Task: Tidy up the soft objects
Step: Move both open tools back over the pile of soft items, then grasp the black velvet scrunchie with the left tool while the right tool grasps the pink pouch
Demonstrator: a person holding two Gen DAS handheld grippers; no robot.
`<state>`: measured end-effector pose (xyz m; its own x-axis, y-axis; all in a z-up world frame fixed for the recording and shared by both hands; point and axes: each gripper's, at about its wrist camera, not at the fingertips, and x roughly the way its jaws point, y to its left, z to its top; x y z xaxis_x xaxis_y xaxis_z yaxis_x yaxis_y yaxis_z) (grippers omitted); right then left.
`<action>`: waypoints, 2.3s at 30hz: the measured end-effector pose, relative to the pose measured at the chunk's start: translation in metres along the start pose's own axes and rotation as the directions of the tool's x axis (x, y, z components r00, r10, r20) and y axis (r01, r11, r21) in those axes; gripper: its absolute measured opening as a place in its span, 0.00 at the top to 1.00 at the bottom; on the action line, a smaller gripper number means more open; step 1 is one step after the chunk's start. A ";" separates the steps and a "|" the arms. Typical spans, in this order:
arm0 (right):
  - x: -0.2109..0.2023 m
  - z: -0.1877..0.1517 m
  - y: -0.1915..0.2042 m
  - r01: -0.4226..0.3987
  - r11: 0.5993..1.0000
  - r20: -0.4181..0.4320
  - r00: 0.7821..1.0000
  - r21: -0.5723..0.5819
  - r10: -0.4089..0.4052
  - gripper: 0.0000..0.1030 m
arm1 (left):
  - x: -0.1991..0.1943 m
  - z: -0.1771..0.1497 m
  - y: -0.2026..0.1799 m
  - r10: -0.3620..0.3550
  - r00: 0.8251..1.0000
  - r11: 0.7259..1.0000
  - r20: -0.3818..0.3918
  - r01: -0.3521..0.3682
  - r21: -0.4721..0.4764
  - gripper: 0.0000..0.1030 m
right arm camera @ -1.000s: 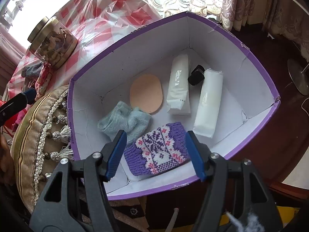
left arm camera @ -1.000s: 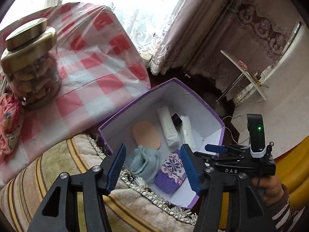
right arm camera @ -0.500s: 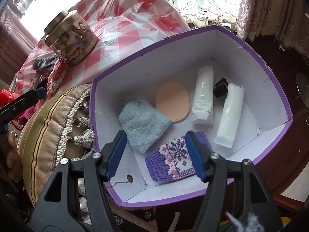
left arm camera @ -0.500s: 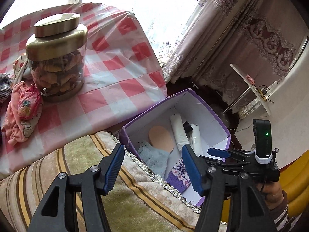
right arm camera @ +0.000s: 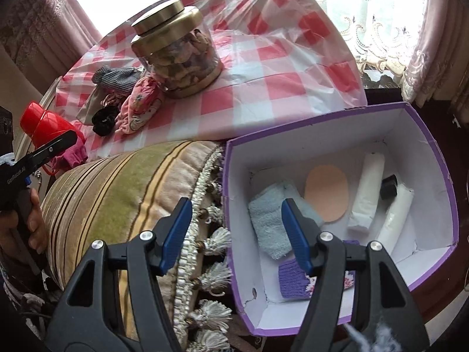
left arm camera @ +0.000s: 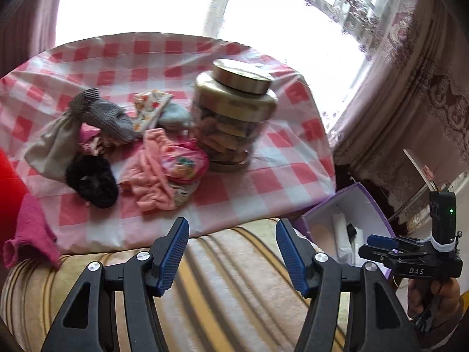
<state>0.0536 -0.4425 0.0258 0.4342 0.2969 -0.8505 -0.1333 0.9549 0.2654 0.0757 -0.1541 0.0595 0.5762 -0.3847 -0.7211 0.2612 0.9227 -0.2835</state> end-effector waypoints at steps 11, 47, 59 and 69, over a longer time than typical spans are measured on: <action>0.015 0.028 0.056 -0.045 0.992 -0.018 0.999 -0.122 0.043 0.35 | -0.043 -0.009 0.105 0.176 0.981 0.966 0.075 -0.158 -0.204 0.39; 0.161 0.129 0.159 -0.031 0.999 -0.052 0.998 -0.009 0.031 0.29 | 0.065 0.040 0.206 0.206 0.964 0.869 -0.169 -0.260 -0.421 0.40; 0.182 0.137 0.159 -0.011 0.994 0.006 1.000 0.105 0.010 0.40 | 0.092 0.036 0.216 0.186 0.962 0.879 -0.201 -0.254 -0.404 0.58; 0.179 0.134 0.155 -0.081 0.987 0.064 0.995 0.140 0.073 0.78 | 0.090 0.033 0.214 0.142 0.978 0.895 -0.153 -0.193 -0.403 0.85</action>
<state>0.2301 -0.2418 -0.0246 0.4793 0.3652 -0.7980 -0.0422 0.9178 0.3947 0.2092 0.0085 -0.0449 0.4820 -0.2413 -0.8423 -0.1894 0.9099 -0.3691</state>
